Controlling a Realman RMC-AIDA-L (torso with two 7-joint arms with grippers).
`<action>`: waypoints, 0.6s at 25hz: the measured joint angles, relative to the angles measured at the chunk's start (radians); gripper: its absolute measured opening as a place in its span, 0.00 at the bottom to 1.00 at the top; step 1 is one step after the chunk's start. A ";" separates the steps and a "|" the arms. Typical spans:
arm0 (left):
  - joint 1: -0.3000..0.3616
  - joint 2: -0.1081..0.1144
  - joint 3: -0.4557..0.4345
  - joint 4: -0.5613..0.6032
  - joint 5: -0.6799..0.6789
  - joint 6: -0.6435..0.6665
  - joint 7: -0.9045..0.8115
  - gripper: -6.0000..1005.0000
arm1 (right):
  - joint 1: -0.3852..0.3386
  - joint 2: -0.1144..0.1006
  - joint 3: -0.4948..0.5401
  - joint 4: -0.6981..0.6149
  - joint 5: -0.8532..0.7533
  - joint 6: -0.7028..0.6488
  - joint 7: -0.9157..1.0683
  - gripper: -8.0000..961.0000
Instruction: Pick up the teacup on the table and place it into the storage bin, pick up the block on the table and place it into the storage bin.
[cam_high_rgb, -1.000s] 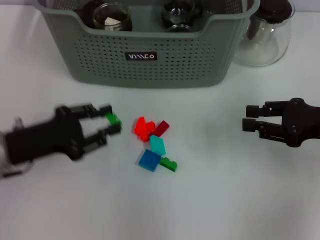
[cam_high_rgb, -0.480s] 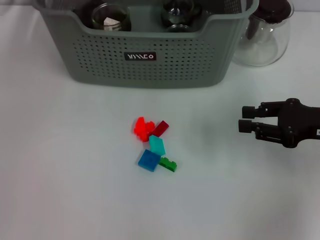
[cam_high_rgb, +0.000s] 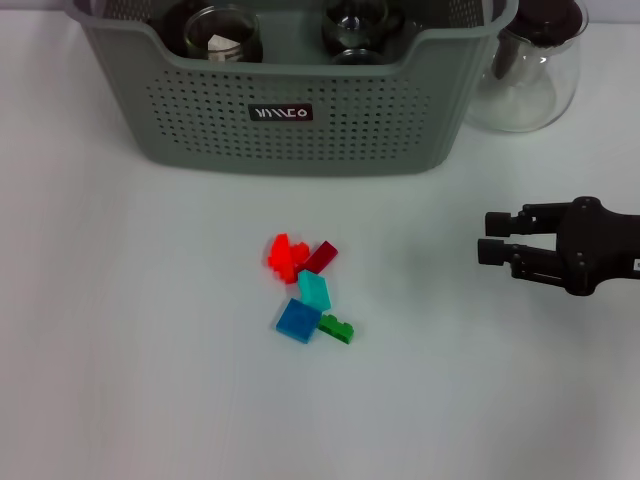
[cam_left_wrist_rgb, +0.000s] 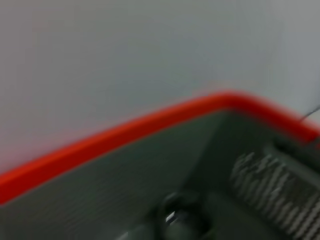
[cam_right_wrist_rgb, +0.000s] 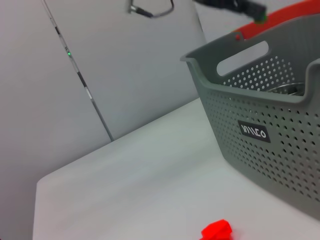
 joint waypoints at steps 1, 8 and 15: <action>-0.011 -0.014 0.016 0.001 0.053 -0.024 -0.035 0.45 | 0.000 0.000 0.000 0.000 0.000 0.000 0.000 0.45; -0.042 -0.070 0.030 0.042 0.188 -0.045 -0.084 0.56 | 0.004 0.000 -0.003 0.000 0.000 0.001 0.003 0.45; 0.077 -0.125 -0.072 0.275 0.015 0.003 -0.024 0.62 | 0.002 0.000 0.001 0.000 0.000 0.002 0.001 0.45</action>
